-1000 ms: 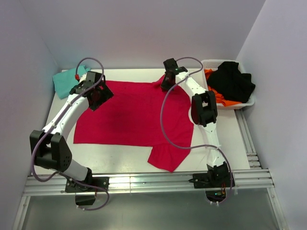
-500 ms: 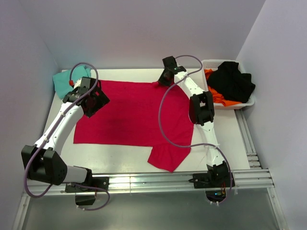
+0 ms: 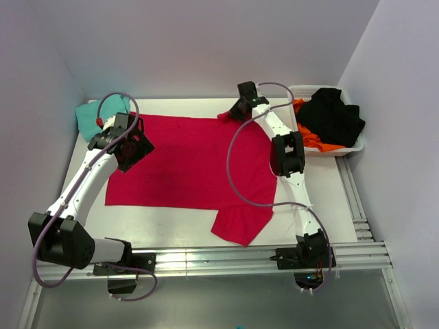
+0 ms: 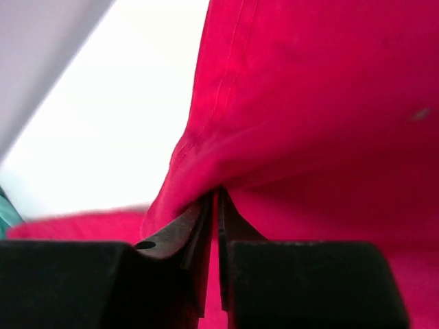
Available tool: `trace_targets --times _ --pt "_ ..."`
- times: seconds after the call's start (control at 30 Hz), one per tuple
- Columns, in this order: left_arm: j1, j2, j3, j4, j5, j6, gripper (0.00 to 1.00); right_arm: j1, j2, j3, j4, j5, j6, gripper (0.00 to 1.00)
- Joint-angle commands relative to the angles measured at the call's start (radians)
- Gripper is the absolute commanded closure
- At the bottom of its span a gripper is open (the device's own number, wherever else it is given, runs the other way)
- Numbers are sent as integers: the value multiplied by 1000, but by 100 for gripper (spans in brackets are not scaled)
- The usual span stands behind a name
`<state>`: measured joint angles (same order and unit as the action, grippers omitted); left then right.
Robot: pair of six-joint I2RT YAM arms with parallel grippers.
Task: Fold and stack the t-shirts
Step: Flatten the tshirt out
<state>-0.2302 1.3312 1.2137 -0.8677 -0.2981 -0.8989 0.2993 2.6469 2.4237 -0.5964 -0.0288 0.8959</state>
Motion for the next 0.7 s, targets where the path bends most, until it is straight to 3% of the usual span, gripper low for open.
trace_targets --times 0.0,0.07,0.1,0.2,0.3,0.43,0.53,0.67 --pt "0 -41 35 -56 -45 20 14 -51 42 67 125 -14 113 84" --pt "0 -55 50 -74 -64 23 14 -64 65 75 194 -25 158 65" --pt "0 -59 52 -88 -67 26 14 -71 74 83 270 -29 169 38" --pt "0 -76 58 -119 -78 22 14 -97 116 110 427 -36 216 0" --pt "0 -101 40 -126 -73 14 14 -127 116 101 541 -28 221 0" --pt "0 -132 -2 -100 -67 -5 13 -154 -20 11 633 -39 126 0" --pt "0 -116 -9 -64 -67 -9 11 -166 -166 -110 623 -69 65 0" --pt "2 -44 33 -51 -110 -5 5 -173 -394 -233 429 -71 -44 0"
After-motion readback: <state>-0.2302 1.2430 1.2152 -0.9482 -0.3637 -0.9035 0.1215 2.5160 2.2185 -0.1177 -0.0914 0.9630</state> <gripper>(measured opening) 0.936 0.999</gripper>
